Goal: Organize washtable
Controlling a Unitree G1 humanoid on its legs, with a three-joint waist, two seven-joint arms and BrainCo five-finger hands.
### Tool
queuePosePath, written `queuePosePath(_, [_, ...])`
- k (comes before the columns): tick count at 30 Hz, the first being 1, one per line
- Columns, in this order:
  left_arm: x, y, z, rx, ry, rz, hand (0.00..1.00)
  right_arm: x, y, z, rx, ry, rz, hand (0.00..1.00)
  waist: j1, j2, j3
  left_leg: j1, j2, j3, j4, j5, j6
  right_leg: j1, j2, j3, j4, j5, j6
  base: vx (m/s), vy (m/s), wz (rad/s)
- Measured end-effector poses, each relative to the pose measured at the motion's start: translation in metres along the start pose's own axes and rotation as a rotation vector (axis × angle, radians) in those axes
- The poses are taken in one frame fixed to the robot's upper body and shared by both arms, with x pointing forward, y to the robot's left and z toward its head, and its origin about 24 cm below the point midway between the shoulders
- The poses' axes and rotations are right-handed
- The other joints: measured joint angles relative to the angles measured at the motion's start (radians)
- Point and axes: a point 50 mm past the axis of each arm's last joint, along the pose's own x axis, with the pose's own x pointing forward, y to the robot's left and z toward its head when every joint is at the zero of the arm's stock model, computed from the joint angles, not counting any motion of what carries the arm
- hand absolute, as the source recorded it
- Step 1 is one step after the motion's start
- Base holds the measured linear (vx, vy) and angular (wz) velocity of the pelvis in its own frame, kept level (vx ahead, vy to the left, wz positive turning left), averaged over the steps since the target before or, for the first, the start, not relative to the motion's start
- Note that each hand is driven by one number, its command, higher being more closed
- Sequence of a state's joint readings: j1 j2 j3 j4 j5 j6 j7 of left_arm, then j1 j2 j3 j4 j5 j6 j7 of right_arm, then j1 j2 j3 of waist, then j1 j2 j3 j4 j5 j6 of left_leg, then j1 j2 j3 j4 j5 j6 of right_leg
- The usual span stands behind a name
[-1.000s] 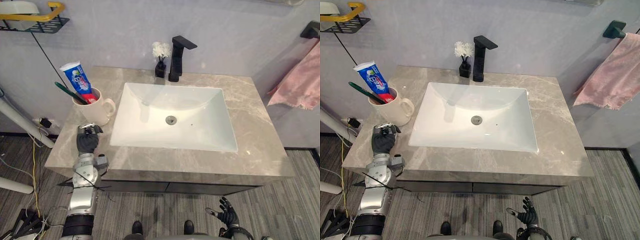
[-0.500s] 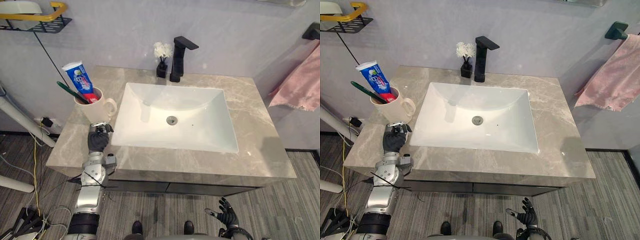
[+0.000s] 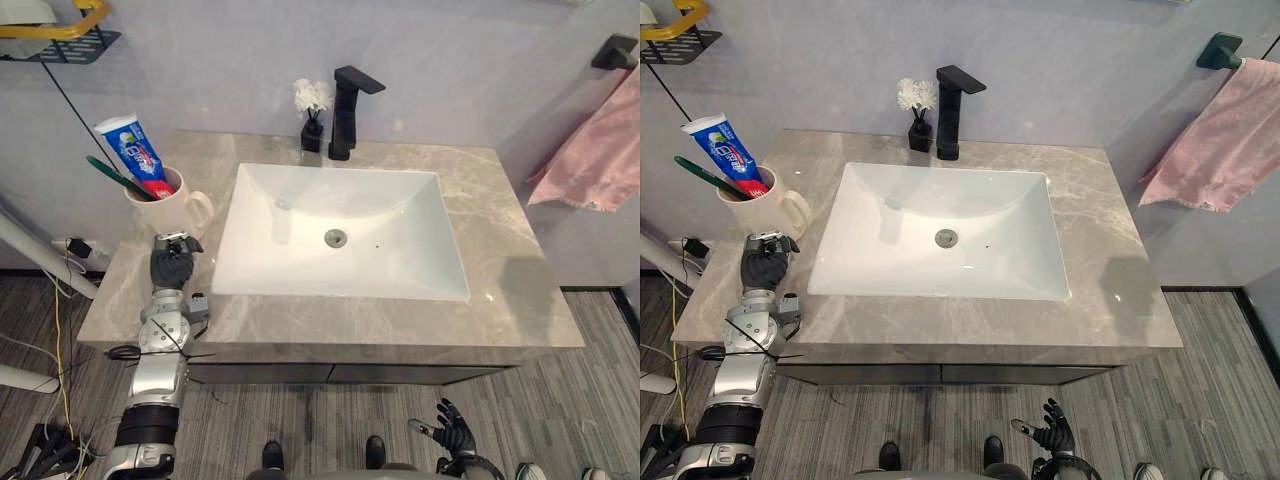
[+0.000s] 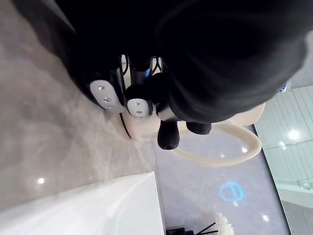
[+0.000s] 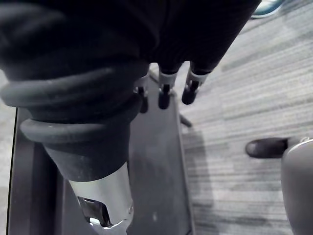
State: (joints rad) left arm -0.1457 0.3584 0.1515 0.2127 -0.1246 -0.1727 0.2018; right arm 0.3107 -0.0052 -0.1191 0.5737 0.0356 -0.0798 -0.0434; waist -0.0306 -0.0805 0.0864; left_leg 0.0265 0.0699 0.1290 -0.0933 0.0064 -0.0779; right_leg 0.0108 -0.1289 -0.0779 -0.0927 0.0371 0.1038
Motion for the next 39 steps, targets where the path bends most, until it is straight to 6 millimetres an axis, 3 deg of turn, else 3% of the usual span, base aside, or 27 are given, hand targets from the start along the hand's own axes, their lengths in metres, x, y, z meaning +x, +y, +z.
queuePosePath(17, [0.021, 0.014, 0.013, 0.101, -0.041, -0.004, 1.00, 0.003, 0.000, 0.005, 0.001, -0.014, -0.002, 0.00, -0.008, -0.012, 0.019, -0.014, 0.001, 0.008, 0.000, -0.001, 0.000, -0.023, 0.001, 0.004, 0.000, 0.002, -0.003, -0.02, -0.010, -0.01])
queuePosePath(39, [0.012, 0.019, 0.012, 0.183, -0.064, -0.025, 1.00, 0.005, -0.005, 0.009, -0.003, -0.025, -0.021, 0.00, -0.008, 0.001, 0.028, -0.020, 0.000, 0.009, 0.000, -0.001, 0.000, -0.026, 0.001, 0.002, 0.003, 0.004, -0.006, 0.00, -0.001, 0.00])
